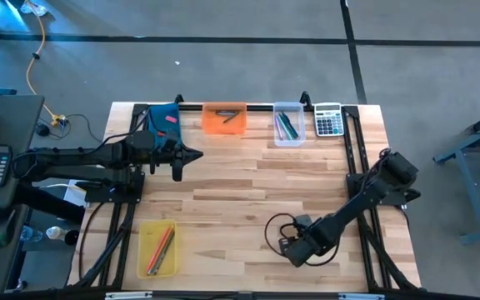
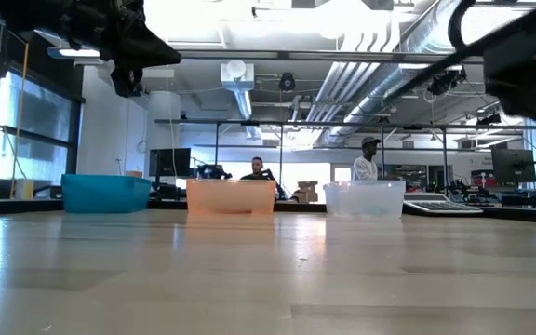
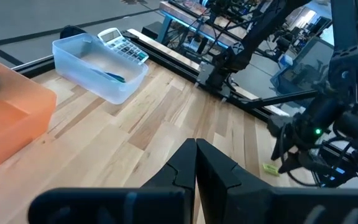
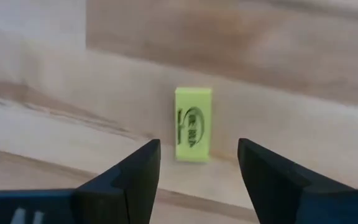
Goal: Sort crayons/erasers/pens/pencils in bins
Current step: Put the yellow eraser into the blue bin
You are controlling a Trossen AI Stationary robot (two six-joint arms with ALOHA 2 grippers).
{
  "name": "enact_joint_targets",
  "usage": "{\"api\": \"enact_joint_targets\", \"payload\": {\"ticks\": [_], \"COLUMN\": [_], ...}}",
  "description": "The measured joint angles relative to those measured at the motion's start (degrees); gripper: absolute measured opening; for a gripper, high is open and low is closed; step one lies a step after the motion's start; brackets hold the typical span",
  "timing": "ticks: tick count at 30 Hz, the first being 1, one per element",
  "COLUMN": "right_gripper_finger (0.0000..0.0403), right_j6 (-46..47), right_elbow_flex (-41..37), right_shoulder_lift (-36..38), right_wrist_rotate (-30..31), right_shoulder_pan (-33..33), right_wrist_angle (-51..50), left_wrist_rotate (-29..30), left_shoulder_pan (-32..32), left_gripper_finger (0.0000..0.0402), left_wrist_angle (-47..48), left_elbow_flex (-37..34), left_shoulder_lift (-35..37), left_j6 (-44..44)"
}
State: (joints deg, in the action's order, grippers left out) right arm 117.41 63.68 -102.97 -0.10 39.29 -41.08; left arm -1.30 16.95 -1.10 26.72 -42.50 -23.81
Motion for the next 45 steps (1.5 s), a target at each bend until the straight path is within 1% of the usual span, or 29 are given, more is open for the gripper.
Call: {"api": "enact_joint_targets", "payload": {"ticks": [4,11,13,16,24,29,32,36,41,45], "right_gripper_finger": [0.0204,0.0203,0.0199,0.0178,0.009,0.0062,0.0059,0.0058,0.0058,0.0058], "right_j6": [0.4,0.3,-0.4,-0.5,-1.0,-3.7,-5.3,-8.6,-15.5,-24.2], "right_elbow_flex": [0.3,7.0,8.1,9.3,10.3,10.0,9.9,10.0,10.1,10.1], "right_shoulder_lift": [-3.2,-8.0,-8.9,-10.0,-10.8,-9.7,-7.1,-2.8,3.4,7.2], "right_wrist_rotate": [-1.6,-2.0,-1.9,-1.8,-1.0,-0.5,1.6,7.9,17.0,21.7], "right_shoulder_pan": [0.3,0.5,0.5,0.5,0.5,0.5,0.1,-1.6,-5.1,-8.9], "right_wrist_angle": [4.0,-6.1,-7.4,-7.4,-6.6,-6.3,-5.4,-5.3,-3.8,-1.5], "left_wrist_rotate": [0.0,0.0,0.0,0.0,0.0,0.0,-0.6,-2.2,-7.7,-14.5], "left_shoulder_pan": [0.0,0.0,0.0,0.0,0.0,0.0,0.1,1.5,4.8,7.3], "left_gripper_finger": [0.0,0.0,0.0,0.0,0.0,0.0,0.0,0.0,0.0,0.0], "left_wrist_angle": [0.0,0.0,0.0,0.0,0.0,0.4,0.7,0.7,0.2,-2.9], "left_elbow_flex": [0.0,0.0,0.0,0.0,0.0,0.0,0.0,0.0,0.0,0.0], "left_shoulder_lift": [0.0,0.0,0.0,0.0,0.0,0.0,0.0,0.0,-0.7,-2.5], "left_j6": [0.0,0.0,0.2,0.4,0.4,0.4,-0.1,-1.4,-4.2,-9.1]}}
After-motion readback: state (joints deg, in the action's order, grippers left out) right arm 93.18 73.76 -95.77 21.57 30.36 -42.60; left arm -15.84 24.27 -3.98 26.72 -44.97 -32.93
